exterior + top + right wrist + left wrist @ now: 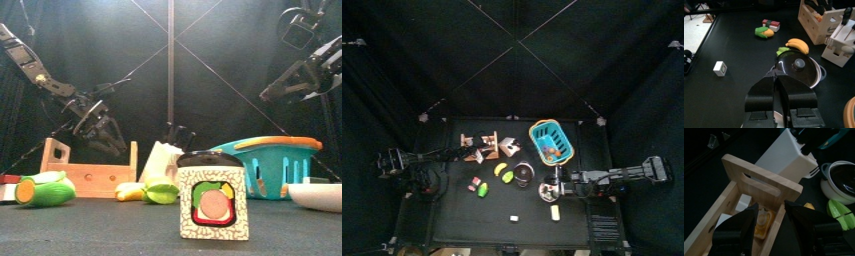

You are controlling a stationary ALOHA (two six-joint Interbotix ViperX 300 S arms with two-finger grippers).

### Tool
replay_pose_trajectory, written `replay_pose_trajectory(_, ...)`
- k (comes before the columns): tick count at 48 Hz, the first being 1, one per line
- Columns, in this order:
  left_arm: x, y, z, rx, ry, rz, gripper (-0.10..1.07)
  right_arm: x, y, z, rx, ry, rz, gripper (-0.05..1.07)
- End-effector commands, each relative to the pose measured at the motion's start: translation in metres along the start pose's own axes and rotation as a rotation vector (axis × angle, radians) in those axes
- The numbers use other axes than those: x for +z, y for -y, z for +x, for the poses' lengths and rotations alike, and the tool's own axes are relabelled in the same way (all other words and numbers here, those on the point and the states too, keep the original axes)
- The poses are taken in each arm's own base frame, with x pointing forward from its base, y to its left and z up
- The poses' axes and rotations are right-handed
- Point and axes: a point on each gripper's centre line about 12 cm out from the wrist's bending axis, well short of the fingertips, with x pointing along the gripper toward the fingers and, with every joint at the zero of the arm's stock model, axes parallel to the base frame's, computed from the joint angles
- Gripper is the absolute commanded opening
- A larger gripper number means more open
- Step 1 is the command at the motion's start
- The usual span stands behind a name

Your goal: Grab sushi piece

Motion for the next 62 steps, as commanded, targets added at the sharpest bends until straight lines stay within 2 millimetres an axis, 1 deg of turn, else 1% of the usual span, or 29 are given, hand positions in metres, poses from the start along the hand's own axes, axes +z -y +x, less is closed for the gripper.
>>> replay_pose_trajectory(1, 0.005, 0.002, -0.003, -0.006, 0.024, 0.002, 0.83, 0.006, 0.0, 0.001, 0.001, 0.02, -0.001, 0.01)
replay_pose_trajectory(3, 0.004, 0.006, -0.005, -0.02, 0.024, 0.011, 0.83, 0.006, 0.0, 0.0, 0.002, 0.021, -0.003, 0.01)
replay_pose_trajectory(7, 0.006, 0.028, -0.013, -0.085, 0.043, 0.049, 0.83, 0.006, -0.001, 0.0, 0.003, 0.02, -0.002, 0.01)
replay_pose_trajectory(14, 0.008, 0.075, -0.031, -0.237, 0.081, 0.151, 0.83, 0.006, 0.0, 0.0, 0.0, 0.021, 0.002, 0.01)
replay_pose_trajectory(18, 0.005, 0.103, -0.042, -0.33, 0.094, 0.218, 0.83, 0.007, -0.001, 0.001, 0.002, 0.023, 0.001, 0.01)
replay_pose_trajectory(23, -0.001, 0.129, -0.051, -0.414, 0.092, 0.268, 0.83, 0.007, -0.001, 0.001, 0.002, 0.021, 0.003, 0.01)
replay_pose_trajectory(27, -0.008, 0.148, -0.053, -0.469, 0.077, 0.302, 0.83, 0.007, -0.001, 0.001, 0.002, 0.023, 0.003, 0.01)
replay_pose_trajectory(30, -0.016, 0.164, -0.053, -0.51, 0.056, 0.331, 0.83, 0.008, 0.0, 0.001, 0.001, 0.025, 0.002, 0.01)
replay_pose_trajectory(36, -0.023, 0.193, -0.049, -0.572, 0.033, 0.38, 0.85, 0.007, 0.0, 0.001, 0.0, 0.023, 0.003, 0.01)
replay_pose_trajectory(40, -0.028, 0.213, -0.043, -0.603, 0.008, 0.416, 0.89, 0.007, 0.0, 0.001, 0.0, 0.021, 0.003, 0.01)
replay_pose_trajectory(49, -0.038, 0.243, -0.025, -0.617, -0.093, 0.468, 0.97, 0.007, 0.0, 0.001, 0.0, 0.021, 0.005, 0.01)
replay_pose_trajectory(56, -0.042, 0.26, -0.017, -0.62, -0.155, 0.495, 0.98, 0.006, 0.0, 0.0, 0.0, 0.021, 0.005, 0.01)
replay_pose_trajectory(62, -0.044, 0.277, -0.014, -0.637, -0.176, 0.51, 0.98, 0.006, 0.0, 0.001, 0.001, 0.02, 0.006, 0.01)
